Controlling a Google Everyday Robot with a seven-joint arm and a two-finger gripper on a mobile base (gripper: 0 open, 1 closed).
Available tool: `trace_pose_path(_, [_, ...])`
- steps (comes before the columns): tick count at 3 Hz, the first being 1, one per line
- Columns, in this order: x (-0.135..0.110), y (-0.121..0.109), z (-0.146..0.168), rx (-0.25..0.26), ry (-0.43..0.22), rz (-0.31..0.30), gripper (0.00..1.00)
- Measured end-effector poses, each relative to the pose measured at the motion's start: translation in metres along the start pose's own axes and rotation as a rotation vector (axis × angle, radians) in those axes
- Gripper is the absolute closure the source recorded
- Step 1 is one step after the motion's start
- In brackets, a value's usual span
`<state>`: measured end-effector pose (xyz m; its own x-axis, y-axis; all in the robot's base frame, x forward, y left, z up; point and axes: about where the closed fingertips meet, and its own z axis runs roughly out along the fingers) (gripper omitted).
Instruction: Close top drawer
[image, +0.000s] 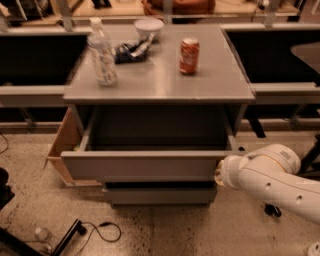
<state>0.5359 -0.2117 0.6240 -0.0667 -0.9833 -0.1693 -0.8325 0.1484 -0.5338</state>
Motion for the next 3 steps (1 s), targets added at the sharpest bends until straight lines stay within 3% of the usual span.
trace_pose_path(1, [0.0,0.0,0.0,0.0,0.0,0.0,1.0])
trace_pose_path(2, [-0.011,-0.037,0.011,0.023,-0.022,-0.055,1.0])
trace_pose_path(3, [-0.014,-0.045,0.014,0.027,-0.028,-0.068,1.0])
